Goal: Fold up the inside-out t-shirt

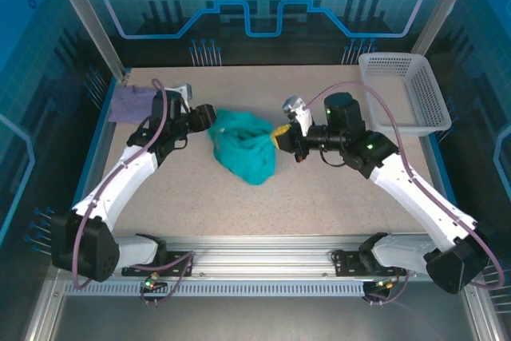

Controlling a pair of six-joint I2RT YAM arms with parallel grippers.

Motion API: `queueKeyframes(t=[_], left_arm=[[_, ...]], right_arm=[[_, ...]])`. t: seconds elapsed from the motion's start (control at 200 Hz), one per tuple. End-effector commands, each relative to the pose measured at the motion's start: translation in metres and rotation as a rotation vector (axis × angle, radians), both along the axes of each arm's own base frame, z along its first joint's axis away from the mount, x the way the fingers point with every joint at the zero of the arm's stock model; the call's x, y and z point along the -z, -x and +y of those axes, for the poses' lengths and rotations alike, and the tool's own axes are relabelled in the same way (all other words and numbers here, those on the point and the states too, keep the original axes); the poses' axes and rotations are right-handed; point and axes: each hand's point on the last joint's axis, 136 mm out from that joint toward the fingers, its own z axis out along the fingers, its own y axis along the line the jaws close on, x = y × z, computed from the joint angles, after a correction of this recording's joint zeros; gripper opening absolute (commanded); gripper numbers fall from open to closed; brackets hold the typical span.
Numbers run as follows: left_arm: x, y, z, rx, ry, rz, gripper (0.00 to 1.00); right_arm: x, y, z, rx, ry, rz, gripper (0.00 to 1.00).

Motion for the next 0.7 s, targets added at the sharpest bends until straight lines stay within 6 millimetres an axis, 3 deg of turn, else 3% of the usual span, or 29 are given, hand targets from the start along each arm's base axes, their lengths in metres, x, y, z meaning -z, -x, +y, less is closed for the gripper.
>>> queueKeyframes(t=[0.0, 0.115, 0.235, 0.315, 0.5, 0.695], left_arm=[[0.015, 0.012, -0.023, 0.107, 0.071, 0.019, 0.63], [0.034, 0.027, -0.059, 0.264, 0.046, 0.046, 0.65], [0.056, 0.043, -0.096, 0.415, -0.064, 0.085, 0.70], [0.074, 0.049, -0.110, 0.482, -0.155, 0.126, 0.73], [0.118, 0.041, -0.106, 0.496, -0.367, 0.232, 0.78], [0.141, 0.033, -0.119, 0.563, -0.440, 0.296, 0.80]], right_arm=[[0.090, -0.001, -0.037, 0.129, 0.158, 0.282, 0.00], [0.126, -0.005, -0.055, 0.224, 0.210, 0.359, 0.00], [0.131, -0.007, -0.056, 0.241, 0.201, 0.364, 0.00], [0.129, -0.009, -0.056, 0.245, 0.200, 0.356, 0.00], [0.123, -0.010, -0.056, 0.248, 0.195, 0.340, 0.00], [0.120, -0.008, -0.057, 0.247, 0.187, 0.332, 0.00]])
